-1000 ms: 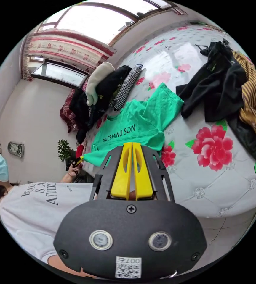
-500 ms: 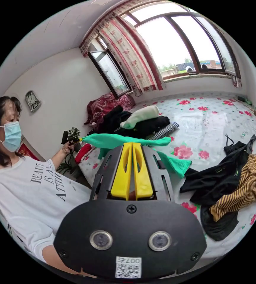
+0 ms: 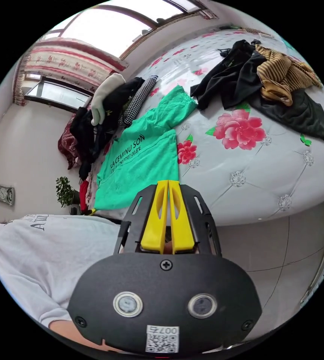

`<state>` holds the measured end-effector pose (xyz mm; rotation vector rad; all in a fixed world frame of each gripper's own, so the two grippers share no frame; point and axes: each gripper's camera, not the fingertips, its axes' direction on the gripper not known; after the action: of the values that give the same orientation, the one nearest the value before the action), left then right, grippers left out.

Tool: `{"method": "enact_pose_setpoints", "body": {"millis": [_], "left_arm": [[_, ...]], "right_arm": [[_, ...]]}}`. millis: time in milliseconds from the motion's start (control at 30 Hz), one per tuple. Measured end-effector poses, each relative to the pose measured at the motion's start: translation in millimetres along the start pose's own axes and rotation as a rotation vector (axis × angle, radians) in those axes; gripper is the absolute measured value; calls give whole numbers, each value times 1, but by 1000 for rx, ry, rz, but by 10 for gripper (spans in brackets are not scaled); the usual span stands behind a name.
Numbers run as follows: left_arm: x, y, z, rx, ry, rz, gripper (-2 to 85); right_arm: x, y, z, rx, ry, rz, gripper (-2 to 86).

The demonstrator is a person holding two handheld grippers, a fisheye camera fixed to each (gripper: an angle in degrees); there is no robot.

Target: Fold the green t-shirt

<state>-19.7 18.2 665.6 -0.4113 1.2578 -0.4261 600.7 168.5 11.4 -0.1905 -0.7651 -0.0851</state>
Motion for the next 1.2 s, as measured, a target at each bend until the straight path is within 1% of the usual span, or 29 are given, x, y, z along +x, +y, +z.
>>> {"method": "enact_pose_setpoints", "body": {"millis": [67,167,233,267,367,433,567,633,667,767,833,867,933,1000,1033,1067,1100,1133,1167,1200], "left_arm": [[-3,1,-15,9,-10,15,0],[-17,4,-50,112,-31,-33,33],[-37,0,-80,238,60,-88,68],[-42,-3,-86,262,76,-105,76],[-71,-35,-103,341,94,-201,98],[-91,-74,-105,379,120,-272,109],[-123,-130,-89,367,202,-394,122],[-142,-151,-82,391,296,-488,114],[-146,-154,-82,402,311,-510,110],[-168,-163,-80,449,389,-611,62],[-186,-155,-75,546,475,-713,11],[-189,-152,-74,571,496,-745,3],[-197,-138,-73,697,586,-790,-5],[-191,-127,-84,796,566,-769,-7],[-178,-125,-97,842,520,-693,-8],[-170,-126,-102,845,490,-647,-8],[-147,-132,-112,847,437,-523,-8],[-115,-146,-118,817,388,-348,-8],[-95,-155,-118,779,363,-249,-8],[-50,-177,-111,658,307,-23,-8]], "right_arm": [[-10,0,7,-19,6,-22,-3],[-39,0,28,-51,40,-100,-3],[-65,0,44,-66,20,-159,-3],[-71,1,48,-68,12,-173,-3],[-100,0,67,-86,-29,-228,-3],[-120,-1,76,-83,-50,-255,-3],[-144,-5,80,-72,-48,-293,-3],[-156,-5,79,-62,-32,-308,-3],[-159,-5,79,-57,-24,-311,-3],[-166,0,77,-22,-2,-300,-4],[-166,6,79,-1,10,-267,-4],[-166,8,80,2,15,-260,-4],[-165,13,83,11,30,-230,-4],[-166,16,84,23,39,-209,-4],[-167,17,84,32,45,-194,-4],[-167,17,83,36,45,-187,-4],[-168,16,82,45,44,-173,-4],[-169,14,81,53,40,-160,-4],[-170,13,81,56,37,-155,-4],[-172,9,81,59,27,-149,-3]]}}
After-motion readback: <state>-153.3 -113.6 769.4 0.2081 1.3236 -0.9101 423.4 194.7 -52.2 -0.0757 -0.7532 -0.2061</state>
